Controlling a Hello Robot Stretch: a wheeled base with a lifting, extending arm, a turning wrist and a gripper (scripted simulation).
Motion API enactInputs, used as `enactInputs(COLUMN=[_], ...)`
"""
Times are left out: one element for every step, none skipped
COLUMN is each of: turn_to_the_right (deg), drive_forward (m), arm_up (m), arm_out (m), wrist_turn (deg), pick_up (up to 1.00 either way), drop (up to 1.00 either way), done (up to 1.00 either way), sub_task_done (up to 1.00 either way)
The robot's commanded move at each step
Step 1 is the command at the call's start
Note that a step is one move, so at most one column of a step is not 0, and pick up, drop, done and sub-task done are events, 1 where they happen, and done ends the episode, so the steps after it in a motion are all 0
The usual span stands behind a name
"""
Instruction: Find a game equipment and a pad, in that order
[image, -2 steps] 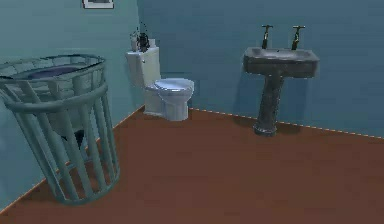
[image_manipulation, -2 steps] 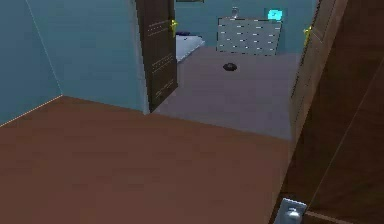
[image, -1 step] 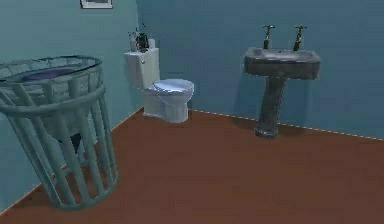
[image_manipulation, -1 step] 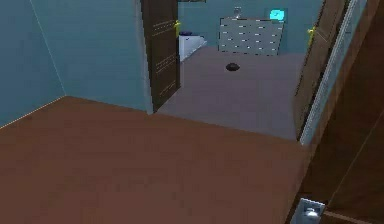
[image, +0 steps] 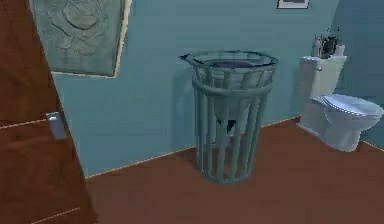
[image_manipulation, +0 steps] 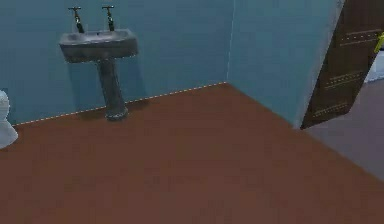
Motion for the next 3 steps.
enactInputs(turn_to_the_right=[-27.0,0.0,-45.0], drive_forward=[0.00,0.10,0.00], arm_up=[0.00,0.00,0.00], arm_out=[0.00,0.00,0.00], wrist_turn=[0.0,0.0,0.0], pick_up=[0.00,0.00,0.00], drop=[0.00,0.00,0.00], done=[0.00,0.00,0.00], sub_task_done=[0.00,0.00,0.00])
